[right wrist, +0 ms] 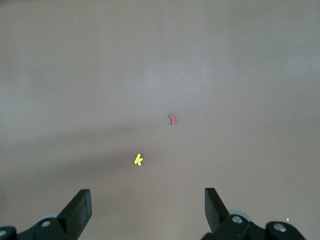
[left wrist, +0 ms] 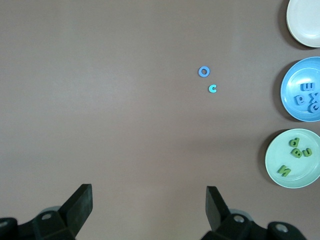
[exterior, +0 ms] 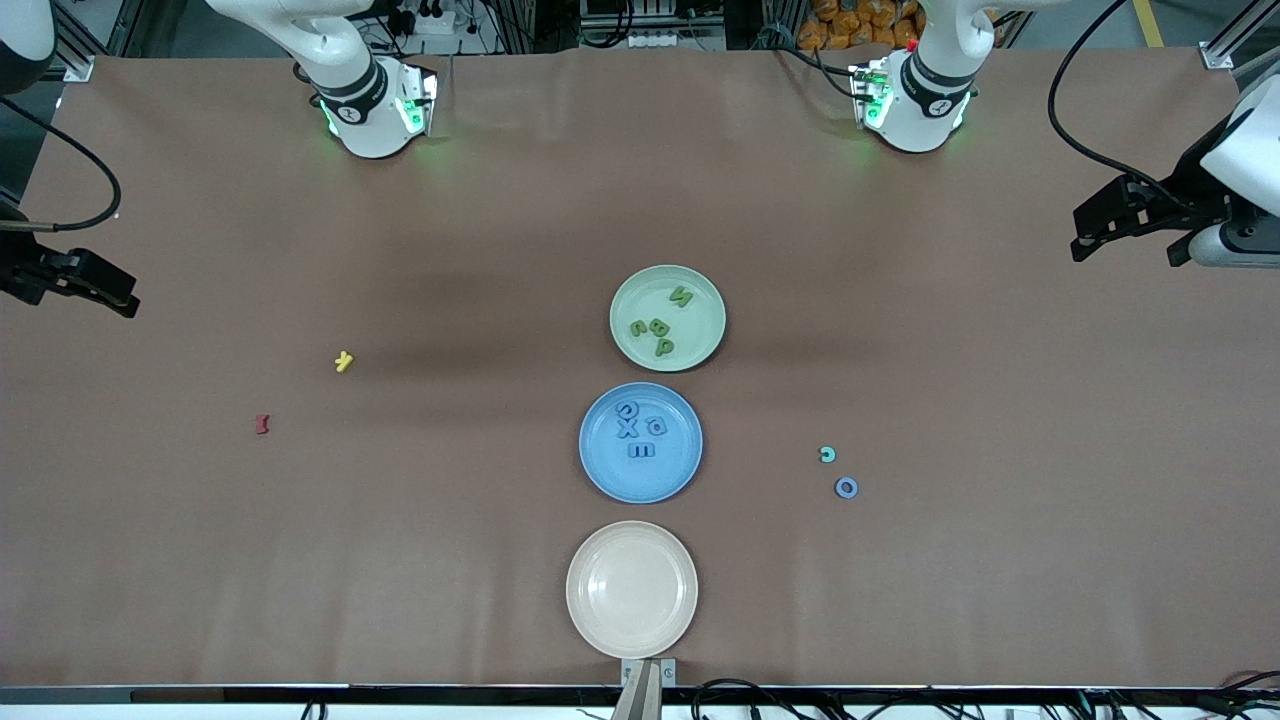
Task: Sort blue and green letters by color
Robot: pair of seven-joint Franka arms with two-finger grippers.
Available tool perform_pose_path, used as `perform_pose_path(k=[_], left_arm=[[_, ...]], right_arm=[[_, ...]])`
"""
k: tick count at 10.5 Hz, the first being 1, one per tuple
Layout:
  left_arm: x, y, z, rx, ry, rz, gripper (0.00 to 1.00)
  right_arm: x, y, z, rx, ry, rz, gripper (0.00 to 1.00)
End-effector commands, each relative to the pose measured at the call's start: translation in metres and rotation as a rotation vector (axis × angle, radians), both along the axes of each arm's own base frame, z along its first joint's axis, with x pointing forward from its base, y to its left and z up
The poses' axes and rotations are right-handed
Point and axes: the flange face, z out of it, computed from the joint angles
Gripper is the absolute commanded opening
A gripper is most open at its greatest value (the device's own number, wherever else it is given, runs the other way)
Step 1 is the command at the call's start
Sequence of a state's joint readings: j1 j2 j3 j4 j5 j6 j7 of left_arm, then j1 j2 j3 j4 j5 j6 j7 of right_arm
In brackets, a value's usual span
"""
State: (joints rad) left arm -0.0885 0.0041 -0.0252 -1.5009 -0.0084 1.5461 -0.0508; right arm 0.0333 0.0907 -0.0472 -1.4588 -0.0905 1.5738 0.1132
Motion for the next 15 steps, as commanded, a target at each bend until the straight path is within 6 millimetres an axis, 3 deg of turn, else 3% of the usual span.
perform_pose_path(k=[1, 7, 11, 15], left_arm=[[-0.001, 0.002, 0.003, 0.009, -0.007, 0.008, 1.00], [-0.001, 0.007, 0.004, 0.007, -0.010, 0.016, 1.00], [-0.001, 0.009, 0.005, 0.009, -0.012, 0.021, 1.00], [-0.001, 0.010, 0.005, 0.009, -0.012, 0.022, 1.00]], right_arm=[[-0.002, -0.002, 0.001, 0.010, -0.006, -0.019, 1.00], [-0.002, -0.001, 0.001, 0.120, -0.013, -0.037, 1.00], [-0.013, 0.013, 0.009, 0.134, 0.049, 0.021, 1.00], [-0.007, 0.021, 0.004, 0.158, 0.038, 0.017, 1.00]])
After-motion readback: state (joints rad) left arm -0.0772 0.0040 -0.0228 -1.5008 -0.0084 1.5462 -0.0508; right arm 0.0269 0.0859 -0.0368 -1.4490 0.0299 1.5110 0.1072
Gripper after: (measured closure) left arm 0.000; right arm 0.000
